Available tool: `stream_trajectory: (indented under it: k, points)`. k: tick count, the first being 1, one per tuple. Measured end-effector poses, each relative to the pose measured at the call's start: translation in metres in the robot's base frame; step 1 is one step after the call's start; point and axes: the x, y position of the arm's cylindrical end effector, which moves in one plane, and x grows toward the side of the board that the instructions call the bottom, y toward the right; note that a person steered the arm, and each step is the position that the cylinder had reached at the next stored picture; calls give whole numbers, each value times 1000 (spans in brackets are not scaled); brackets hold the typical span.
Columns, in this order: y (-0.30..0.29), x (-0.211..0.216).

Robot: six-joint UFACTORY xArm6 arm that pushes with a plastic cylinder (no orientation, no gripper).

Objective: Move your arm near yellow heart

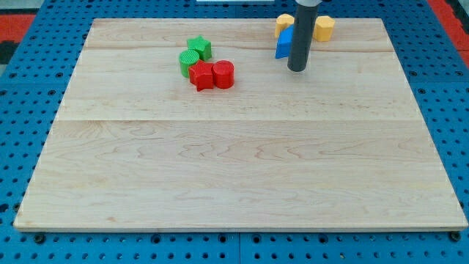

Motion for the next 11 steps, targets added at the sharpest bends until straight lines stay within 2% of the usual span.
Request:
stream_trajectory:
  k: [2, 3, 4, 6, 8, 9, 10, 11]
  points:
    - [15, -7]
    - [35, -28]
    - [61, -66]
    - [55, -74]
    - [16, 14]
    - [-25, 15]
    - [-68, -15]
    - [-77, -47]
